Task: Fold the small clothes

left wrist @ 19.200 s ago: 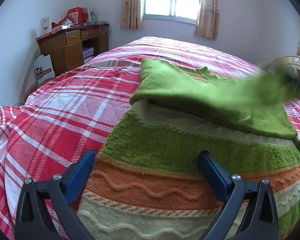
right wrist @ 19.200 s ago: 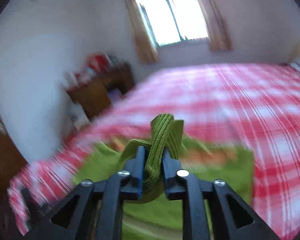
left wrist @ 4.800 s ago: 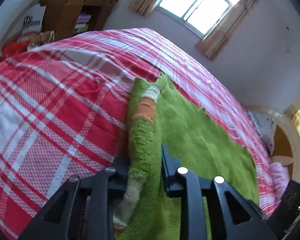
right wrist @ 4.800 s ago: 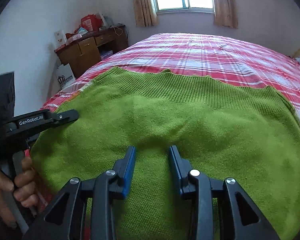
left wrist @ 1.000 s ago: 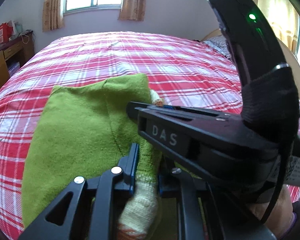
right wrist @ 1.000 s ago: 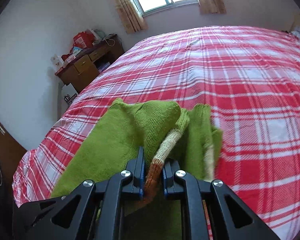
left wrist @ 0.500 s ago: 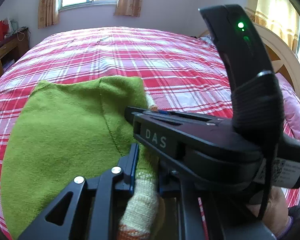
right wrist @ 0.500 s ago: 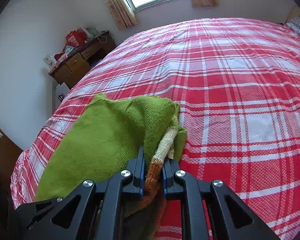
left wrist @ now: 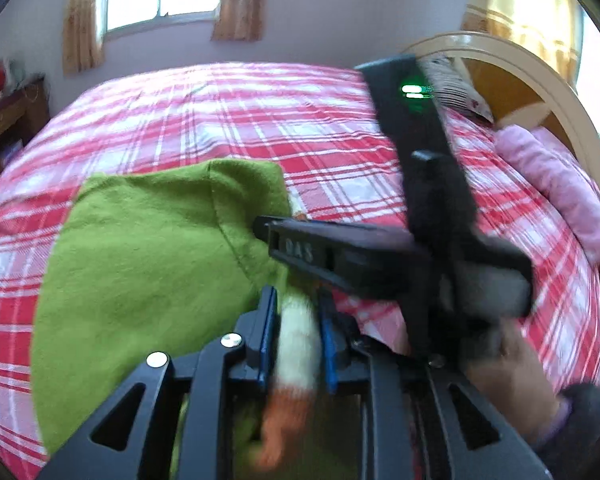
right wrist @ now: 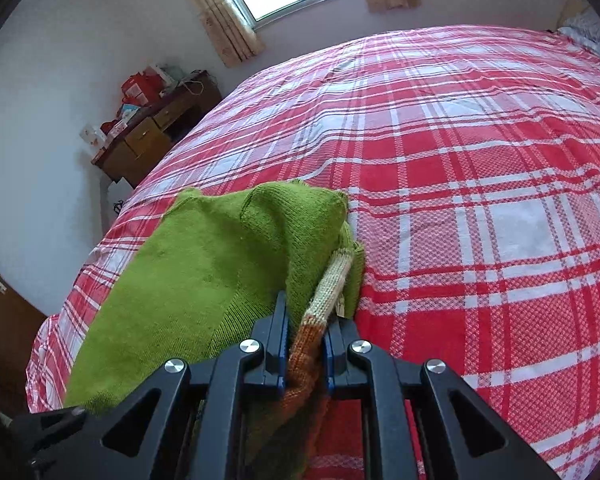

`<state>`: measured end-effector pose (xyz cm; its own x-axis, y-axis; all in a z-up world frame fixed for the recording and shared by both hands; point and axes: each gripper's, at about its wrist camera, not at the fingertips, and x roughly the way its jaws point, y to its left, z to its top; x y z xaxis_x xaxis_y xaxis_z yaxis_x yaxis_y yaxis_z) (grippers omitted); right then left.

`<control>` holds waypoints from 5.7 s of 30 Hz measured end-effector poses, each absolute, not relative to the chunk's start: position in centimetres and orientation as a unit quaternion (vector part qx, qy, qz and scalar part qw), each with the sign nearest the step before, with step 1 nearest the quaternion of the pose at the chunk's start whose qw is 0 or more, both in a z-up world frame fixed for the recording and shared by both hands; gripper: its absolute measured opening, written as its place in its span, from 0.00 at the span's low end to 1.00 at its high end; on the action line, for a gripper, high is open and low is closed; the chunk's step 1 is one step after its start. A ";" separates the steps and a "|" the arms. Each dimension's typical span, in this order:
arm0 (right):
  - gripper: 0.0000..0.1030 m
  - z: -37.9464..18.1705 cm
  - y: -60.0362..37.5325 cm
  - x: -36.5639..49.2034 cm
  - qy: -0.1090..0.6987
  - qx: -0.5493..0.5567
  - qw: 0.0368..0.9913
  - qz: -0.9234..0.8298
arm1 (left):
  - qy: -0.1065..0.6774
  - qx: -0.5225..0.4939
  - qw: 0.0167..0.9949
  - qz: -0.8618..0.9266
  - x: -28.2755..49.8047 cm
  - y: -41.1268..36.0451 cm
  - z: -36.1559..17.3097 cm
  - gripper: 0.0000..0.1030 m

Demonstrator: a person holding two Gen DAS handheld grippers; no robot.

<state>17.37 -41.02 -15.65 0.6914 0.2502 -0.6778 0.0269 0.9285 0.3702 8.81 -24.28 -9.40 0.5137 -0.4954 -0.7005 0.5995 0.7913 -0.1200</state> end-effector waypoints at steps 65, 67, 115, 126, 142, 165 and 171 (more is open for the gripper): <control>0.54 -13.0 -36.3 7.3 0.354 0.196 0.914 0.020 | 0.383 0.037 0.899 -0.208 11.1 -9.4 -12.7 0.95; 0.50 -14.9 -36.9 8.7 0.377 0.215 0.900 0.028 | 0.386 0.036 0.898 -0.210 11.4 -9.4 -12.8 0.96; 0.07 -12.8 -40.4 21.2 0.361 0.078 0.929 -0.031 | 0.421 -0.014 0.882 -0.210 16.8 -12.7 -14.2 1.00; 0.04 -10.5 -42.2 15.0 0.318 0.123 0.939 -0.048 | 0.390 0.053 0.902 -0.178 15.9 -14.2 -13.5 1.00; 0.18 -14.5 -35.9 9.3 0.331 0.084 0.940 0.014 | 0.394 0.053 0.899 -0.182 16.0 -14.1 -13.7 1.00; 0.88 -16.4 -44.8 6.1 0.244 0.366 0.898 0.029 | 0.450 -0.086 0.823 -0.337 21.2 -11.8 -15.3 0.87; 0.88 -14.9 -41.9 8.0 0.275 0.297 0.913 0.054 | 0.446 -0.086 0.822 -0.343 21.4 -11.4 -15.2 0.87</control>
<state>7.95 -41.89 -14.91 0.8430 0.2621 -0.4698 0.0644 0.8179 0.5718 21.39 -11.40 -15.20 0.3677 -0.6409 -0.6739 0.4873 0.7499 -0.4474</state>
